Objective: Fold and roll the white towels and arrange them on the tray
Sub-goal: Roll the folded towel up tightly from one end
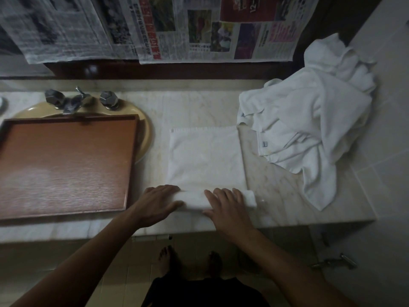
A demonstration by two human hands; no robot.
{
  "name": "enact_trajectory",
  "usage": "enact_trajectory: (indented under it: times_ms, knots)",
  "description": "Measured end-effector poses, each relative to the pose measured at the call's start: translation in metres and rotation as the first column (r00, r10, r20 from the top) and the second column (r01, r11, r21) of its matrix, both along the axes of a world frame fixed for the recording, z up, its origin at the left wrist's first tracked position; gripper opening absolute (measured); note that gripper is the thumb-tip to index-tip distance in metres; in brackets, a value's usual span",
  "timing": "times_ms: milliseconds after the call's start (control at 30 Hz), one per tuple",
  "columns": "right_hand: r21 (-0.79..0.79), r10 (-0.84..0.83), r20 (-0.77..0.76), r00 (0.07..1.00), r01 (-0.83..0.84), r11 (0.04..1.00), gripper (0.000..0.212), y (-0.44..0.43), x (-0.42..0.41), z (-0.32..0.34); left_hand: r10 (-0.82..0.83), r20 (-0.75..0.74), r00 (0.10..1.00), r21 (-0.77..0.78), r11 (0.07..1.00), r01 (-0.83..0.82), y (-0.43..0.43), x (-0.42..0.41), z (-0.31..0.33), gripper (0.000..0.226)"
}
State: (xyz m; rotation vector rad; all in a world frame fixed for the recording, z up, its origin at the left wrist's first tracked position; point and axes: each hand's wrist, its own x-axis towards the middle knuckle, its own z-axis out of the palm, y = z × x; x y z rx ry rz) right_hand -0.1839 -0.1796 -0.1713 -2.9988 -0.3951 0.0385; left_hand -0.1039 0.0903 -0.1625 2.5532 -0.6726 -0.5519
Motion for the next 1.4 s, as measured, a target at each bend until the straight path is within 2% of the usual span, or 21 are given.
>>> enact_trajectory:
  times_ms: [167, 400, 500, 567, 633, 700, 733, 800, 833, 900, 1000, 1100, 1233, 1400]
  knots:
    - [0.02, 0.023, -0.067, 0.998, -0.022, 1.0, 0.052, -0.008, 0.008, 0.007, 0.091, -0.065, 0.994, -0.077, 0.992, -0.096, 0.01, -0.007, -0.005, 0.053]
    - [0.027, -0.053, -0.12, 0.991, 0.057, 0.998, 0.053, -0.006, 0.037, 0.012, 0.334, -0.149, 0.931, -0.136, 0.926, -0.354, -0.011, -0.001, 0.003, 0.052]
    - [0.023, -0.097, -0.042, 0.994, 0.098, 0.995, 0.046, -0.001, 0.034, 0.014, 0.375, -0.178, 0.91, -0.154, 0.902, -0.403, -0.014, 0.002, 0.002, 0.037]
    - [0.075, -0.099, 0.035, 0.994, 0.096, 0.993, 0.04, 0.005, 0.017, 0.015, 0.387, -0.185, 0.903, -0.152, 0.897, -0.416, -0.013, 0.003, 0.002, 0.044]
    - [0.097, -0.087, 0.048, 0.995, 0.082, 0.992, 0.049, 0.008, -0.004, 0.011, 0.404, -0.205, 0.891, -0.139, 0.89, -0.435, -0.013, 0.005, 0.0, 0.05]
    - [0.052, -0.057, 0.004, 0.998, 0.057, 0.997, 0.065, 0.007, -0.016, 0.004, 0.426, -0.212, 0.88, -0.091, 0.888, -0.451, -0.015, 0.005, -0.001, 0.054]
    - [0.026, -0.037, -0.018, 0.999, 0.038, 0.999, 0.073, 0.004, -0.017, 0.001, 0.419, -0.15, 0.895, -0.035, 0.903, -0.429, -0.017, 0.004, -0.001, 0.056]
    - [-0.008, -0.008, -0.046, 0.999, 0.008, 1.0, 0.086, 0.0, -0.009, -0.002, 0.328, 0.14, 0.934, 0.08, 0.937, -0.341, -0.025, -0.004, 0.0, 0.055]
    - [-0.021, -0.005, -0.064, 0.998, 0.004, 1.0, 0.092, -0.002, -0.003, -0.001, 0.274, 0.28, 0.92, 0.082, 0.948, -0.308, -0.034, -0.013, 0.002, 0.052]
    - [-0.037, -0.002, -0.105, 0.995, -0.002, 0.999, 0.1, -0.004, 0.012, 0.001, 0.176, 0.406, 0.897, 0.03, 0.978, -0.205, -0.058, -0.036, 0.008, 0.052]
    - [-0.044, 0.011, -0.159, 0.987, -0.018, 0.999, 0.1, -0.005, 0.035, 0.008, -0.021, 0.371, 0.928, 0.159, 0.986, -0.041, -0.082, -0.046, -0.004, 0.075]
    - [-0.059, 0.029, -0.223, 0.974, -0.043, 0.997, 0.099, -0.011, 0.061, 0.013, -0.058, 0.345, 0.937, 0.266, 0.963, -0.038, -0.084, -0.022, -0.016, 0.098]
    - [-0.087, 0.057, -0.234, 0.971, -0.079, 0.993, 0.087, -0.03, 0.078, 0.017, -0.106, 0.261, 0.96, 0.309, 0.951, 0.021, -0.068, 0.016, -0.011, 0.092]
    - [-0.059, 0.058, -0.211, 0.976, -0.072, 0.996, 0.08, -0.049, 0.057, 0.015, -0.125, 0.158, 0.979, 0.229, 0.97, 0.087, -0.04, 0.024, -0.005, 0.082]
